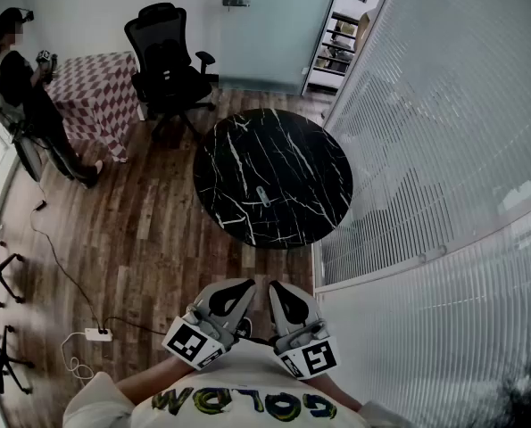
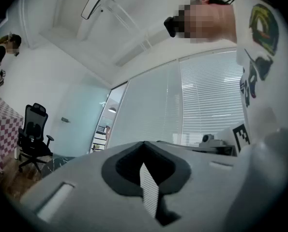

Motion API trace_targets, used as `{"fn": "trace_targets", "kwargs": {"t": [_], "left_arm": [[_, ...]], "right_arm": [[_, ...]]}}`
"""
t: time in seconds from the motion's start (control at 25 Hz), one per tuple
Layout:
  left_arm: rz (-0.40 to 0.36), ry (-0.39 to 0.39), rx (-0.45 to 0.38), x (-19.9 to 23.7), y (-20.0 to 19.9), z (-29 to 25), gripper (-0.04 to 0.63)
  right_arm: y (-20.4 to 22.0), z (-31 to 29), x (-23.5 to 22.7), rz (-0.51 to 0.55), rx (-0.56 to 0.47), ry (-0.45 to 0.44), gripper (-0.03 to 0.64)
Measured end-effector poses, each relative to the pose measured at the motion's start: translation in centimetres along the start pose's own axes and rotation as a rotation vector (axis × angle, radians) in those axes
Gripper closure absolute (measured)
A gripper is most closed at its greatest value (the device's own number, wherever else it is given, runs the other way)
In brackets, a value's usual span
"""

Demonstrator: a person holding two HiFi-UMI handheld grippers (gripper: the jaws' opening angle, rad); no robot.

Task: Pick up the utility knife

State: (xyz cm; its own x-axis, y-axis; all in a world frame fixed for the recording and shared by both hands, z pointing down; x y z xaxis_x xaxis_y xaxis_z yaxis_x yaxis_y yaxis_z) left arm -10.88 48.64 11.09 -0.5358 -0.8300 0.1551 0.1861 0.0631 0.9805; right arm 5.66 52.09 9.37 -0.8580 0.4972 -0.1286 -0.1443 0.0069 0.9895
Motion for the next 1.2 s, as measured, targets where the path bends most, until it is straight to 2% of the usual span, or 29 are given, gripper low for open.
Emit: {"fn": "trace_targets", "kwargs": {"t": [0.2, 0.68, 1.04, 1.2], "left_arm": [[0.003, 0.008, -0.002, 0.1, 0.0, -0.7, 0.592], [0.004, -0.04, 0.01, -0.6, 1.4, -3.1, 0.592], [0.0, -0.063, 0.02, 1.1, 1.4, -5.2, 0.592], [0.021, -0.075, 0.039, 2.9, 2.0, -6.5, 0.592]], "right_arm": [[-0.3, 0.1, -0.6, 0.007, -0.009, 0.016, 0.615], [0.2, 0.7, -4.2, 0.0, 0.013, 0.013, 0.615], [0.6, -0.7, -6.7, -0.026, 0.039, 0.006, 0.615], [0.7, -2.5, -7.9, -0.025, 0.031, 0.0, 0.615]]}}
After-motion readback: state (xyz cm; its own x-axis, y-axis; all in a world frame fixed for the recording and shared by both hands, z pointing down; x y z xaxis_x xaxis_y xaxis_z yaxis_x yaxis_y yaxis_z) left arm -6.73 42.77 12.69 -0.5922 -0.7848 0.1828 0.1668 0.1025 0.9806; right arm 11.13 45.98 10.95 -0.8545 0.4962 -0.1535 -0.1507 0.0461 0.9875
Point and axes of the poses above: the fingertips, and each gripper's own axes: z backward along the fingers, x to its left, y out of its underside, the point moved 10 cm from there along z, backward along the fingers, and after that the axes turned 4 degrees about -z, right-handed, at the moved point
